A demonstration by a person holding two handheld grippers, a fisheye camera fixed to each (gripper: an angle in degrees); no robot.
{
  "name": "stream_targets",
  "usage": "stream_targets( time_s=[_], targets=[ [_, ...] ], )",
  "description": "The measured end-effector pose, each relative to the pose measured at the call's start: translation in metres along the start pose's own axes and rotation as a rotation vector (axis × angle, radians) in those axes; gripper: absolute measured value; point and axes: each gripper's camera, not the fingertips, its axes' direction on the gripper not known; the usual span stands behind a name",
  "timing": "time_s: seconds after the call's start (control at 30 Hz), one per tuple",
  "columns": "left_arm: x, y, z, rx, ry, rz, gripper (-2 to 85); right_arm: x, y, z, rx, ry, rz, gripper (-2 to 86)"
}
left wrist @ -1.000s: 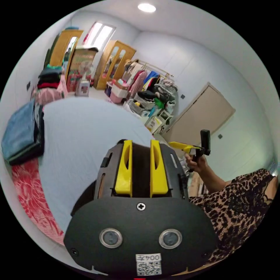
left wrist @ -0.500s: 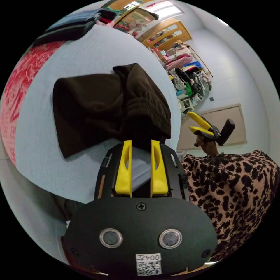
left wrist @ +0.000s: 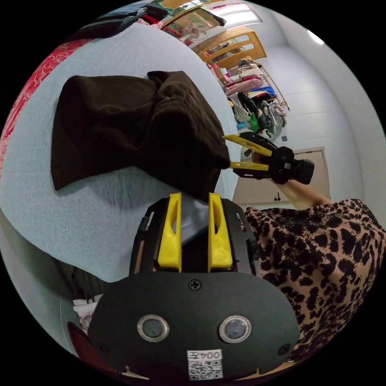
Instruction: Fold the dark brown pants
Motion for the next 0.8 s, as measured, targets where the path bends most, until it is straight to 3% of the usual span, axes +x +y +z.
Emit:
stream_targets(
  time_s=[0.1, 0.33, 0.5, 0.67, 0.8],
  targets=[
    [-0.008, -0.002, 0.000, 0.003, 0.007, -0.003, 10.3, 0.037, 0.001, -0.007, 0.101, -0.040, 0.221, 8.9],
    [-0.031, -0.027, 0.037, -0.088, 0.087, -0.028, 12.6, 0.106, 0.003, 0.015, 0.102, -0.114, 0.482, 8.4],
    [-0.032, -0.046, 0.062, -0.114, 0.126, -0.019, 14.5, 0.190, 0.041, 0.055, 0.140, -0.462, 0.899, 8.3],
    [-0.044, -0.065, 0.078, -0.141, 0.115, -0.100, 17.3, 0.217, 0.060, 0.072, 0.218, -0.611, 0.962, 11.7],
    [-0.060, -0.073, 0.087, -0.140, 0.095, -0.200, 15.4, 0.229, 0.069, 0.067, 0.237, -0.626, 0.863, 16.8]
  ],
)
